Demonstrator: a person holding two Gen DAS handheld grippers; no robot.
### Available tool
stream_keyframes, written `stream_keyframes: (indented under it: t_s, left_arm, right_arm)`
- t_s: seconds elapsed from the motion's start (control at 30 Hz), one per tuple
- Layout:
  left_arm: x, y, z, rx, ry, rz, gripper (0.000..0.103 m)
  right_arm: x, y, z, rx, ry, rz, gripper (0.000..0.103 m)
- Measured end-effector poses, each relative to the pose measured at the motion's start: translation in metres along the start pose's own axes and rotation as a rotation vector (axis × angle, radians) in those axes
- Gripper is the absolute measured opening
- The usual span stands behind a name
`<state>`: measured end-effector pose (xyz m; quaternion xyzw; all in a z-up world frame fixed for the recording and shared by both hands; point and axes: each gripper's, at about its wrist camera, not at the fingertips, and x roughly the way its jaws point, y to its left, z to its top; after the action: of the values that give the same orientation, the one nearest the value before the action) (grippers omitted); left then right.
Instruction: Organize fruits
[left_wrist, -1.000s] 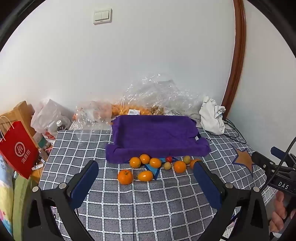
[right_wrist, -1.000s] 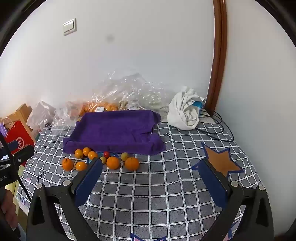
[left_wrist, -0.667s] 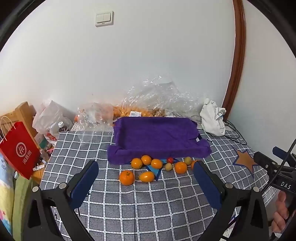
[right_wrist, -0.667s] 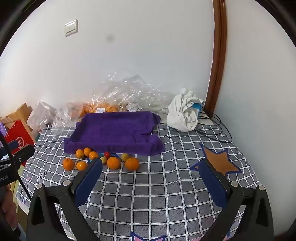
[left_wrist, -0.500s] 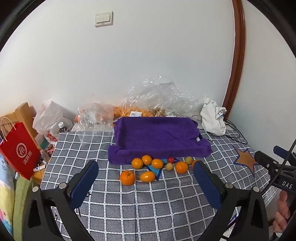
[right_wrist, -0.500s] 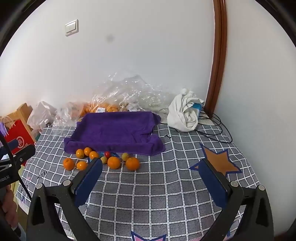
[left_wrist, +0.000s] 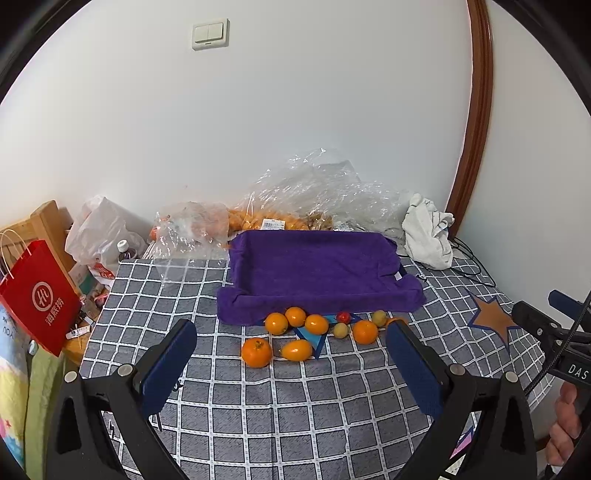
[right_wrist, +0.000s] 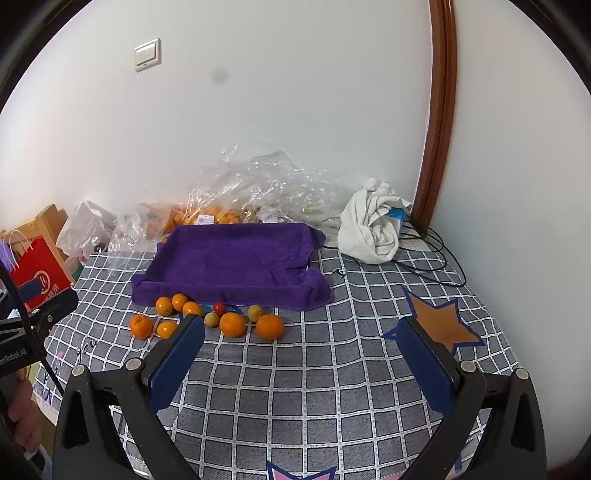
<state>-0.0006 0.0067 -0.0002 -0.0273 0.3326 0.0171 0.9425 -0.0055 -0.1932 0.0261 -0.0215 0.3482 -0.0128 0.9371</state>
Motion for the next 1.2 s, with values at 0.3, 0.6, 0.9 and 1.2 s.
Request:
stream_keyframes:
  t_s: [0.3, 0.6, 0.9, 1.2]
  left_arm:
    - [0.0005, -0.0009, -0.0004, 0.001, -0.002, -0.002, 0.103]
    - [-0.0014, -0.0034, -0.0006, 0.006, -0.005, -0.008, 0.103]
    - [-0.0016, -0.0034, 0.0000, 0.008, -0.005, -0.012, 0.103]
    - [-0.0009, -0.0026, -0.0018, 0.002, -0.006, -0.015, 0.103]
  right_arm:
    - [-0.0006, -0.0003, 0.0000, 0.005, -0.001, 0.001, 0.102]
    - [-0.0024, -0.0022, -0.0010, 0.008, -0.006, 0.001, 0.102]
    - [-0.0028, -0.0026, -0.0010, 0.009, -0.009, 0.001, 0.102]
    - [-0.0020, -0.0020, -0.0008, 0.004, -0.006, 0.000, 0.102]
